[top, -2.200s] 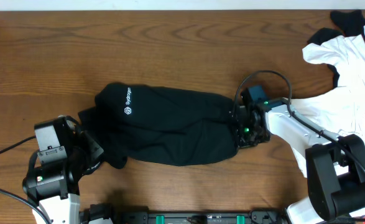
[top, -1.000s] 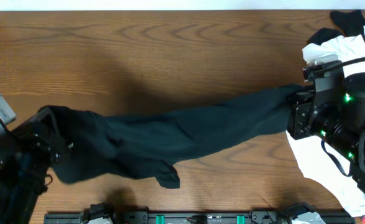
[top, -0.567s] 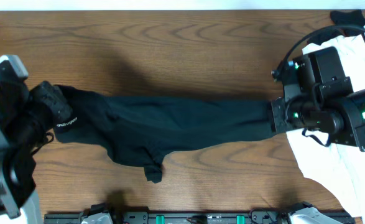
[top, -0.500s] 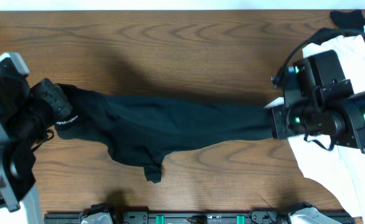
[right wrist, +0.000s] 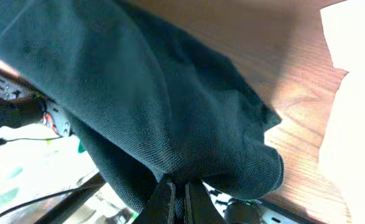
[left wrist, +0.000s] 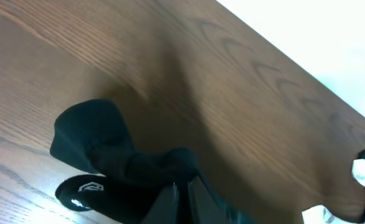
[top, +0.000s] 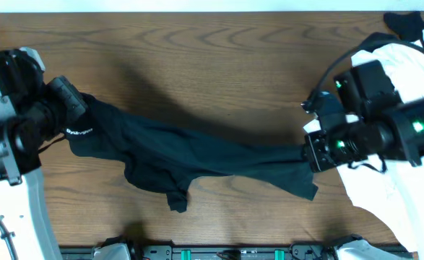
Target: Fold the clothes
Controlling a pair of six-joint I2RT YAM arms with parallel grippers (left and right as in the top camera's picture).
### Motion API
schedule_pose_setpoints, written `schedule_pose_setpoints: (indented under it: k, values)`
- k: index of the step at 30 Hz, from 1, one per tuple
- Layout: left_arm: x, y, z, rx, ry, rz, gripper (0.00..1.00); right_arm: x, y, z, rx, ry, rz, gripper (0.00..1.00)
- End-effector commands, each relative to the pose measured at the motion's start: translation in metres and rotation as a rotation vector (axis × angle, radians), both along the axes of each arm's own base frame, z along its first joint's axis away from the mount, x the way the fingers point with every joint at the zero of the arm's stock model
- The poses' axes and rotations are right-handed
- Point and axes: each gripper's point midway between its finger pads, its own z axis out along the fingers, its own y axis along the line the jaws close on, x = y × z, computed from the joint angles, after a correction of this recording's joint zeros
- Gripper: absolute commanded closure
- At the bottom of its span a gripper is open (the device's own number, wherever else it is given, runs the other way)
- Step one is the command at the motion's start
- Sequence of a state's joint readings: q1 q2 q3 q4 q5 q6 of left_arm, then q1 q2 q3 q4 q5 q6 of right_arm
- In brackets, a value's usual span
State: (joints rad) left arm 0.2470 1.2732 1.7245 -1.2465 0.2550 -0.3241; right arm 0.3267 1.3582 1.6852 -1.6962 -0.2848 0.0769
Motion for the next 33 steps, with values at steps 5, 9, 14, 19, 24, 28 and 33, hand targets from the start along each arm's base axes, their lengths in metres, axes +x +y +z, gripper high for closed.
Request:
schedule_pose_setpoints:
  k: [5, 9, 14, 19, 24, 28, 33]
  values:
    - [0.013, 0.006, -0.019, 0.004, 0.062, -0.004, 0.94, 0.009, 0.030, -0.018, 0.088, 0.102, 0.172, 0.98]
    - [0.022, 0.006, -0.031, -0.006, 0.103, -0.010, 0.94, 0.037, 0.037, -0.032, 0.093, 0.082, 0.165, 0.99]
    - [0.034, -0.004, -0.048, -0.016, 0.159, -0.050, 0.94, 0.057, 0.042, -0.054, 0.080, 0.119, 0.160, 0.99]
    - [0.048, -0.017, -0.066, 0.005, 0.204, -0.123, 0.94, 0.069, 0.043, -0.089, 0.032, 0.225, 0.160, 0.99]
    - [0.056, -0.016, -0.084, 0.083, 0.270, -0.123, 0.94, 0.088, 0.046, -0.131, -0.005, 0.300, 0.155, 0.99]
    - [0.061, -0.022, -0.095, 0.103, 0.303, -0.140, 0.94, 0.106, 0.046, -0.170, -0.040, 0.332, 0.147, 0.99]
    - [0.063, -0.025, -0.101, 0.103, 0.320, -0.151, 0.94, 0.127, 0.046, -0.206, -0.078, 0.327, 0.121, 0.99]
